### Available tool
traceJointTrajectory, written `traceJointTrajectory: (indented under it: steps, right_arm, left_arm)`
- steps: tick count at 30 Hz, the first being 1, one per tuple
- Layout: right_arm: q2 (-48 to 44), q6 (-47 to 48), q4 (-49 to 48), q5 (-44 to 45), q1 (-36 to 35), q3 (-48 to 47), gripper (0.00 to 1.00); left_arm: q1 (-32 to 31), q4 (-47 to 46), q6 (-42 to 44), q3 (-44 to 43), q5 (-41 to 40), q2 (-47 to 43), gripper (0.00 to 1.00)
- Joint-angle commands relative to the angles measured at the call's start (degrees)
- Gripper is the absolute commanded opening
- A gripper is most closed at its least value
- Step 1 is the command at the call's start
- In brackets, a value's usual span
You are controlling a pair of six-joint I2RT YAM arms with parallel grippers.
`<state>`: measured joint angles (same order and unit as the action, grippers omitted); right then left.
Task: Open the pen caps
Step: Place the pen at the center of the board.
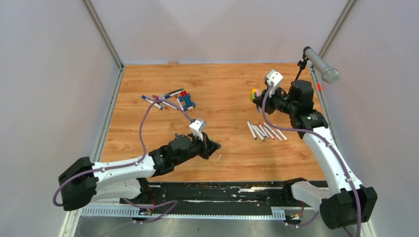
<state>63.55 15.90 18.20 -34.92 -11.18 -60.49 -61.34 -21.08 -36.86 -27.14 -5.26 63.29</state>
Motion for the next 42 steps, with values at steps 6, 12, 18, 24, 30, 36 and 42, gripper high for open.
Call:
traceJointTrajectory:
  steps: [6, 12, 18, 24, 30, 36, 42]
  right_arm:
    - [0.33, 22.14, 10.85, 20.82, 4.24, 7.00, 0.00]
    - [7.74, 26.77, 10.86, 25.46, 10.64, 7.13, 0.00]
    - [18.02, 30.22, 11.37, 29.37, 14.94, 4.77, 0.00]
    - [27.12, 30.70, 13.20, 30.16, 16.33, 1.26, 0.03]
    - [33.51, 29.69, 17.72, 28.35, 16.54, -2.60, 0.11]
    - [33.49, 29.19, 18.58, 28.15, 16.54, -2.44, 0.25]
    - [29.72, 28.37, 20.90, 26.80, 16.54, -3.02, 0.34]
  left_arm:
    - [0.56, -0.67, 0.83, 8.06, -11.58, -11.84, 0.00]
    - [0.73, 1.10, 1.25, 9.49, -10.51, -14.95, 0.00]
    - [0.75, 1.34, 1.24, 10.13, -9.72, -15.52, 0.00]
    - [0.74, 2.28, 1.76, 9.79, -9.16, -15.84, 0.00]
    - [0.71, 2.97, 2.41, 8.67, -8.28, -14.95, 0.00]
    - [0.76, 3.76, 3.01, 6.09, -5.76, -11.69, 0.00]
    - [0.70, 3.90, 2.82, 3.18, -2.92, -7.02, 0.00]
